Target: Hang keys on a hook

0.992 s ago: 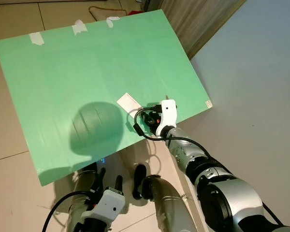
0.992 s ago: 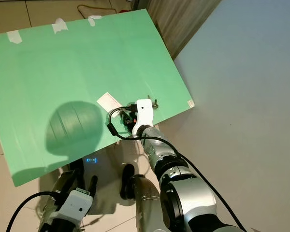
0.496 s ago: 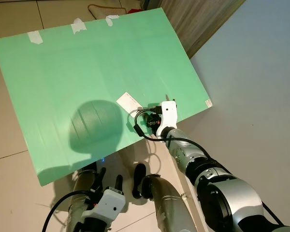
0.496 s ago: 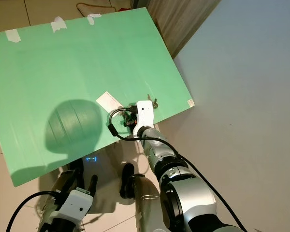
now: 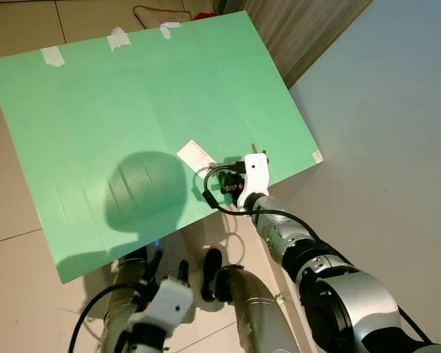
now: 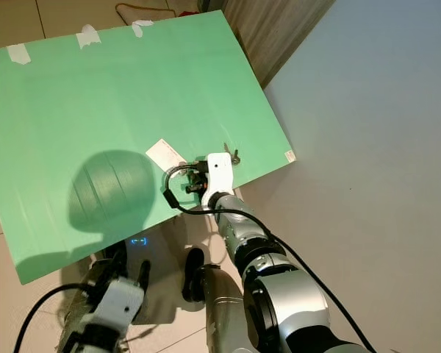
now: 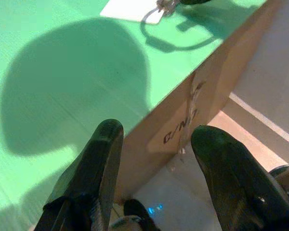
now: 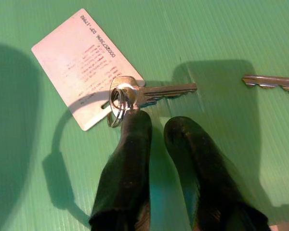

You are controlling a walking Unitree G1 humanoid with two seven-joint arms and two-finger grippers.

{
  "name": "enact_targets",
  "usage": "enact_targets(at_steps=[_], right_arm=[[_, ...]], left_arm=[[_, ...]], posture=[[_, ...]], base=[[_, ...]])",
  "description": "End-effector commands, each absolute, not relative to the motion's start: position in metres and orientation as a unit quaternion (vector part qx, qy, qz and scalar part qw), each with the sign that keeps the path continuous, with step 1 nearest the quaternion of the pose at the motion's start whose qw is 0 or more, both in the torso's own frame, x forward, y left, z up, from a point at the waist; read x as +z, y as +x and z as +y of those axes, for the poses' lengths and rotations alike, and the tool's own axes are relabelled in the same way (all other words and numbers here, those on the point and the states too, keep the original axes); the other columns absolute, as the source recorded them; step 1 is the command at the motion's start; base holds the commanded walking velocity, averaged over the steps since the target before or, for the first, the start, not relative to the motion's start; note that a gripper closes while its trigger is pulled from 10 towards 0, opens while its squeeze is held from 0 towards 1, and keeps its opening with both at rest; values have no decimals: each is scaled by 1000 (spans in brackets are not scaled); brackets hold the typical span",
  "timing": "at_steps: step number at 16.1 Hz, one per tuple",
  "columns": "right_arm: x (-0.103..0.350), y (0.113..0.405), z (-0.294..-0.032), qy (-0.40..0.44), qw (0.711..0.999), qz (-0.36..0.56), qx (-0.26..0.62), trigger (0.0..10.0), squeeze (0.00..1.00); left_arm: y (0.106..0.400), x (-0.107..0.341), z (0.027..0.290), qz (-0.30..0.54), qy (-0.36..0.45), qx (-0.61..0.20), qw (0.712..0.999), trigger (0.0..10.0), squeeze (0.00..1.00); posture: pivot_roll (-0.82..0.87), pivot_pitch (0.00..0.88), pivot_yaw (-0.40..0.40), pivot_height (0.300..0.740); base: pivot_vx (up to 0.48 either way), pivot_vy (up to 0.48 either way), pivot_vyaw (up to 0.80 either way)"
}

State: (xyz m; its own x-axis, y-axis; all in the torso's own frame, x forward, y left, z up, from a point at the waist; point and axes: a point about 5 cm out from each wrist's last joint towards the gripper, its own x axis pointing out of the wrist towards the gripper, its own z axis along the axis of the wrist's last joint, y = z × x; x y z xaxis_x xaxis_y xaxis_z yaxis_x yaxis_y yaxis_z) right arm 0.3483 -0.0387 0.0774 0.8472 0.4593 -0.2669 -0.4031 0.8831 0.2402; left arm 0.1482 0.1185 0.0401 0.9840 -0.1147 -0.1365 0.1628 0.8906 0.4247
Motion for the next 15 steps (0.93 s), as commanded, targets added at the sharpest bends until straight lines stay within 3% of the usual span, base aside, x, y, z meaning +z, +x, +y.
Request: enact_targets(at_steps=[1,6,11,12,13,15], right_arm=[[69,327,3,112,939,181,270,10000,1000],[71,329,-1,105,940,171,276,10000,1000],[67,326,0,89,934,173,298,10000,1000],[66,325,2,81,932,178,304,10000,282],[65,324,2,82,931,180,306,10000,0],[66,323,4,94,927,182,315,10000,0]], left_arm=[[141,32,114,88,211,-82,970,10000,0],[148,37,121,88,217,-66,970,10000,0],[154,38,117,85,223,-58,969,10000,0],[154,39,116,81,225,-58,969,10000,0],[154,38,116,83,226,-59,969,10000,0],[152,37,115,85,229,-62,968,10000,0]], posture=[[343,523,-310,740],[333,508,-309,740],[334,493,-308,740],[334,491,-307,740],[337,489,-308,740],[341,486,-310,740]], base=[[0,0,0],[0,0,0],[97,308,0],[0,0,0],[0,0,0],[0,0,0]])
